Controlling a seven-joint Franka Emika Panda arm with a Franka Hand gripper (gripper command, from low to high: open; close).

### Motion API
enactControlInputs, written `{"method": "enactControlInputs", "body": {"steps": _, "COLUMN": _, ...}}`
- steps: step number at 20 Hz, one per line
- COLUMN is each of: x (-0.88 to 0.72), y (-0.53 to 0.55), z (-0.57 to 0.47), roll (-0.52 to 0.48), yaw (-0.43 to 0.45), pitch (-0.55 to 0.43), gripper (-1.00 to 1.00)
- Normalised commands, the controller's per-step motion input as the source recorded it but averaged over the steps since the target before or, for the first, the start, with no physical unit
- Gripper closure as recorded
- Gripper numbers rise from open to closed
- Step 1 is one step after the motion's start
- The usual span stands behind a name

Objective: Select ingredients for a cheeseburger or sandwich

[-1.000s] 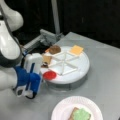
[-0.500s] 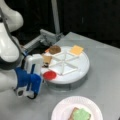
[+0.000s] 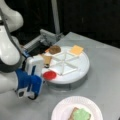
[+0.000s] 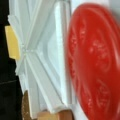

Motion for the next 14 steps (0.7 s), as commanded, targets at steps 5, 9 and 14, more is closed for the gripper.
{"method": "enactControlInputs", "body": {"steps": 5, "x": 0.16, "y": -0.12, "z": -0.08, "roll": 0.267, "yaw": 0.058, "pitch": -0.118, "gripper": -1.0}}
{"method": "enactControlInputs", "body": {"steps": 9, "x": 0.15, "y": -0.12, "z": -0.11, "roll": 0.258, "yaw": 0.044, "pitch": -0.133, "gripper": -1.0}}
{"method": "enactControlInputs", "body": {"steps": 14, "x": 0.15, "y": -0.13, "z": -0.13, "roll": 0.254, "yaw": 0.034, "pitch": -0.14, "gripper": -1.0}}
